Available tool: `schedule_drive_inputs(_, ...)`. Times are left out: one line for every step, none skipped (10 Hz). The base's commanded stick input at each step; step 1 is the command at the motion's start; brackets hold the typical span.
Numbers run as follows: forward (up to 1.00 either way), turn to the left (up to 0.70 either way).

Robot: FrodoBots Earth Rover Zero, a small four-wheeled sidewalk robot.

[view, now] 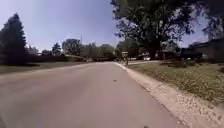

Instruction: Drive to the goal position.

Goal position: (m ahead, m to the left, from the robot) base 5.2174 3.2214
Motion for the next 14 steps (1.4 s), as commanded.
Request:
schedule_drive_inputs(0.70,0.00)
schedule_drive_inputs(0.70,0.00)
schedule_drive_inputs(0.70,0.00)
schedule_drive_inputs(0.70,0.00)
schedule_drive_inputs(0.70,0.00)
schedule_drive_inputs(0.70,-0.09)
schedule_drive_inputs(0.70,-0.35)
schedule_drive_inputs(0.70,-0.31)
schedule_drive_inputs(0.70,-0.11)
schedule_drive_inputs(0.70,0.00)
schedule_drive_inputs(0.70,0.00)
schedule_drive_inputs(0.70,0.00)
schedule_drive_inputs(0.70,0.00)
schedule_drive_inputs(0.70,0.00)
